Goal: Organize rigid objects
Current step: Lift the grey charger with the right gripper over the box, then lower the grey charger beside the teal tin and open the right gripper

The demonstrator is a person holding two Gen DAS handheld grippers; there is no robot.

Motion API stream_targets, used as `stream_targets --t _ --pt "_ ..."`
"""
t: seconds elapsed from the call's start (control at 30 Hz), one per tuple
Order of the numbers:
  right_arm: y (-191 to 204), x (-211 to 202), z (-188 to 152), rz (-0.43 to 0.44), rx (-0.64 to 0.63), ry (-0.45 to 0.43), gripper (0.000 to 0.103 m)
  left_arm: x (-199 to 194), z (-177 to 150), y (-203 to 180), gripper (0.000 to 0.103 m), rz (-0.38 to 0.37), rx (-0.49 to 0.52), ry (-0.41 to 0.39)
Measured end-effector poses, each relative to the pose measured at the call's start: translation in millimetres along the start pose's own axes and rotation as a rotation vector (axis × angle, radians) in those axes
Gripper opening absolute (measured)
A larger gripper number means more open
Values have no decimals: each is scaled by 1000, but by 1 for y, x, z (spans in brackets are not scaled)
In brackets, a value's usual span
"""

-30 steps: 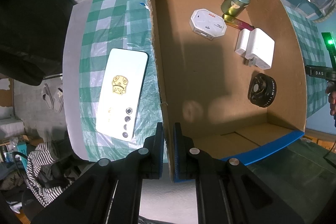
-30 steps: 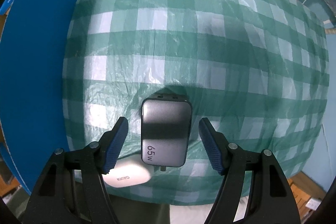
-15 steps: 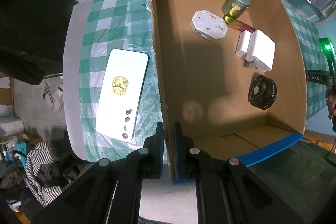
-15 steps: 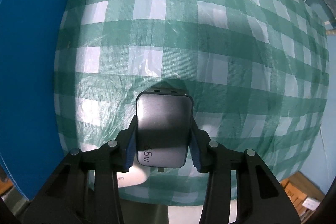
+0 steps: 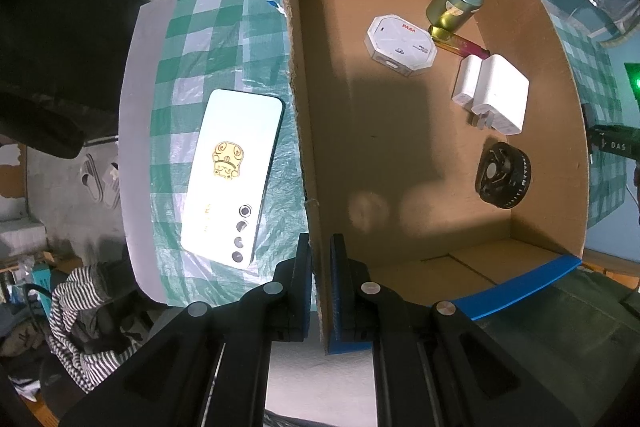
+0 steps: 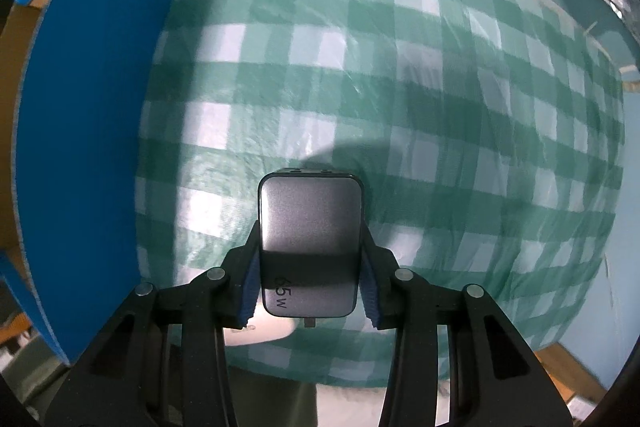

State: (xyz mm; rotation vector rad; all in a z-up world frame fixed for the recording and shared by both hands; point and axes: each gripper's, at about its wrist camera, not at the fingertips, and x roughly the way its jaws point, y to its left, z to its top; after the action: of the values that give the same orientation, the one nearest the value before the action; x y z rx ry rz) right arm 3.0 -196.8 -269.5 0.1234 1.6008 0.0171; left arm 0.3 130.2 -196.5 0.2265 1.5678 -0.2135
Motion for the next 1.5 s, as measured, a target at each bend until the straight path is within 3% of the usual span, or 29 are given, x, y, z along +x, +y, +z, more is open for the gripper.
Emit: stream_targets --t 0.47,0.83,0.97,1.2,1.5 --pt "38 -70 23 52 -118 -73 41 1 0 1 8 -3 0 -3" --pt "87 -113 58 43 -291 -124 41 1 1 1 8 -4 4 -4" --pt "108 -118 71 78 -350 -133 41 2 0 0 8 1 4 -5" --pt "152 -114 89 20 -479 -136 41 2 1 0 8 0 3 -5" --pt "185 -80 96 -66 -595 -95 41 2 -1 2 8 -4 -5 -4"
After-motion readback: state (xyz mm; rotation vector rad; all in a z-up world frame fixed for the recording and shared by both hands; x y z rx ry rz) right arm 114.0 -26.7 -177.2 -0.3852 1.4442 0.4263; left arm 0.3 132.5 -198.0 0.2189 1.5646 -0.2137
